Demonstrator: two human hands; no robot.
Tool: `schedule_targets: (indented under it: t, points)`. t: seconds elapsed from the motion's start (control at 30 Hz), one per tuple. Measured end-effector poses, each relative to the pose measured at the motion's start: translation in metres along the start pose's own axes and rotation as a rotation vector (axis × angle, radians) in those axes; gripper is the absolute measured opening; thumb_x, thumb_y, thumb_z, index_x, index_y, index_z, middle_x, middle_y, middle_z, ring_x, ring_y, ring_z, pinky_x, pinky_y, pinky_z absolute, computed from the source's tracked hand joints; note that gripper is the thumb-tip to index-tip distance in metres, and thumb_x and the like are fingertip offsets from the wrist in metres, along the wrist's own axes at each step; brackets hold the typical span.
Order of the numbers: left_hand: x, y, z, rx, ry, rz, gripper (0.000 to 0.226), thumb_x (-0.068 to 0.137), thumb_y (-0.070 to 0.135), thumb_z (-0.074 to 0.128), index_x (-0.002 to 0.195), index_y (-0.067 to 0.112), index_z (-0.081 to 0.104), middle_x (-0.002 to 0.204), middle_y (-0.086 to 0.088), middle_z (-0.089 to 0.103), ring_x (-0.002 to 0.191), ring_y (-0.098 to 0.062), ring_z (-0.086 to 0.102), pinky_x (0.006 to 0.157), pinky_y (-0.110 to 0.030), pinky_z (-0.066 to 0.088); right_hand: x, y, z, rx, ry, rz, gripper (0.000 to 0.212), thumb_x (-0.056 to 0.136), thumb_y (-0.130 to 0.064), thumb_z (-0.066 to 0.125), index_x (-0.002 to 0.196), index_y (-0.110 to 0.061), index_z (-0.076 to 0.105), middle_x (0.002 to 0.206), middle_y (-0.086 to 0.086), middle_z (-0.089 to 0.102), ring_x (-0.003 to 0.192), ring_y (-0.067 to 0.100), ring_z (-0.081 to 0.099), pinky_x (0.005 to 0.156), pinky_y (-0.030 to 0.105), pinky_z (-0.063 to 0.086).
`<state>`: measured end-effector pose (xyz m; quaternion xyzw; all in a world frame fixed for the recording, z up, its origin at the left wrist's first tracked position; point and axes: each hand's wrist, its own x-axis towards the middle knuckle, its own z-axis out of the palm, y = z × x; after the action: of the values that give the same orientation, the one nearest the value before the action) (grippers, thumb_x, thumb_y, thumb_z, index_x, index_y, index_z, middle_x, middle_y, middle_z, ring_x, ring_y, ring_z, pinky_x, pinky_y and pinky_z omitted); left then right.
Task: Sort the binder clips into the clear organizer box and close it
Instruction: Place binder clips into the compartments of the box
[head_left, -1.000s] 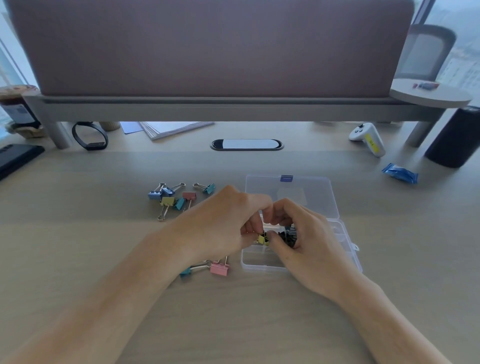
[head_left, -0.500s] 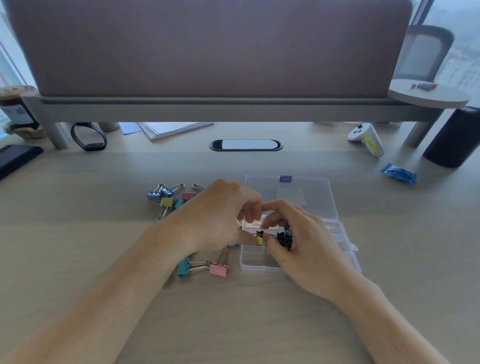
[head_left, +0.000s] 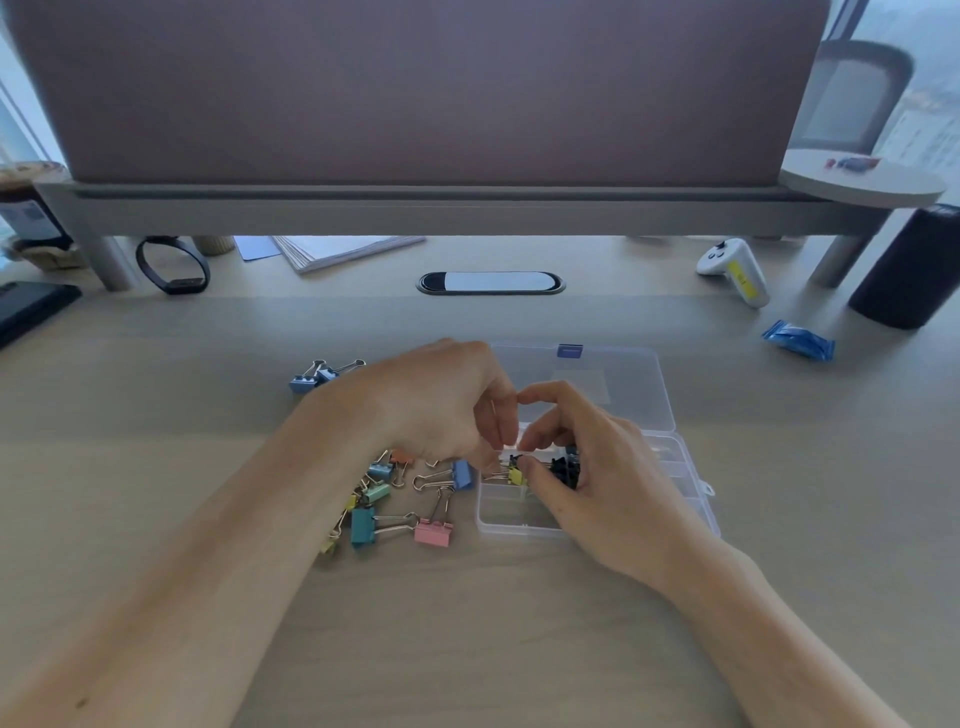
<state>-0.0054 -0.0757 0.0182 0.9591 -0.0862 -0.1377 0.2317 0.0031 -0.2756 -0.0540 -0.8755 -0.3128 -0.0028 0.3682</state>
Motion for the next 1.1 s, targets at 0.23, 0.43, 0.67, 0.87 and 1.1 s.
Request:
schedule_targets:
  t: [0.23, 0.43, 0.67, 0.87, 1.1]
  points:
    - [-0.002, 0.000, 0.005, 0.023, 0.040, 0.000, 0.027, 0.071, 0.025, 0.091, 0.094, 0.028, 0.076, 0.082, 0.015, 0.076, 0.077, 0.001, 0.071, 0.084, -0.035, 0.060, 0.001, -0.001, 0.003, -0.019, -0.009, 0.007, 0.042, 0.095, -0.034, 0.065, 0.129, -0.048, 0.044, 0.102, -0.022, 0.063, 0.102, 0.000, 0.057, 0.081, 0.023, 0.048]
    - [0.002, 0.008, 0.005, 0.120, 0.028, 0.015, 0.023, 0.072, 0.022, 0.091, 0.090, 0.024, 0.077, 0.081, 0.011, 0.075, 0.076, -0.003, 0.071, 0.080, -0.033, 0.061, 0.002, -0.002, 0.003, -0.003, 0.002, 0.022, 0.047, 0.091, -0.027, 0.069, 0.126, -0.048, 0.045, 0.100, -0.020, 0.065, 0.099, 0.002, 0.059, 0.079, 0.027, 0.050]
    - [0.000, 0.010, 0.005, 0.181, 0.040, 0.053, 0.022, 0.077, 0.022, 0.088, 0.095, 0.024, 0.077, 0.085, 0.011, 0.074, 0.077, -0.004, 0.070, 0.080, -0.033, 0.061, 0.002, -0.004, 0.001, -0.001, -0.004, 0.018, 0.051, 0.091, -0.025, 0.070, 0.128, -0.047, 0.044, 0.099, -0.021, 0.065, 0.102, 0.000, 0.060, 0.084, 0.030, 0.053]
    - [-0.020, -0.006, -0.012, 0.029, 0.200, 0.066, 0.011, 0.083, 0.034, 0.081, 0.089, 0.031, 0.073, 0.078, 0.017, 0.070, 0.072, 0.005, 0.065, 0.065, -0.011, 0.048, 0.001, -0.004, 0.002, -0.014, 0.006, 0.016, 0.054, 0.093, -0.030, 0.069, 0.132, -0.051, 0.039, 0.099, -0.021, 0.063, 0.101, -0.002, 0.057, 0.081, 0.020, 0.047]
    - [-0.042, -0.034, -0.028, 0.335, 0.068, -0.347, 0.034, 0.073, 0.053, 0.083, 0.080, 0.026, 0.064, 0.081, 0.011, 0.065, 0.078, -0.007, 0.059, 0.059, -0.025, 0.042, 0.002, -0.004, 0.003, -0.021, -0.001, 0.021, 0.054, 0.095, -0.031, 0.070, 0.134, -0.050, 0.039, 0.101, -0.022, 0.062, 0.103, -0.005, 0.057, 0.088, 0.018, 0.048]
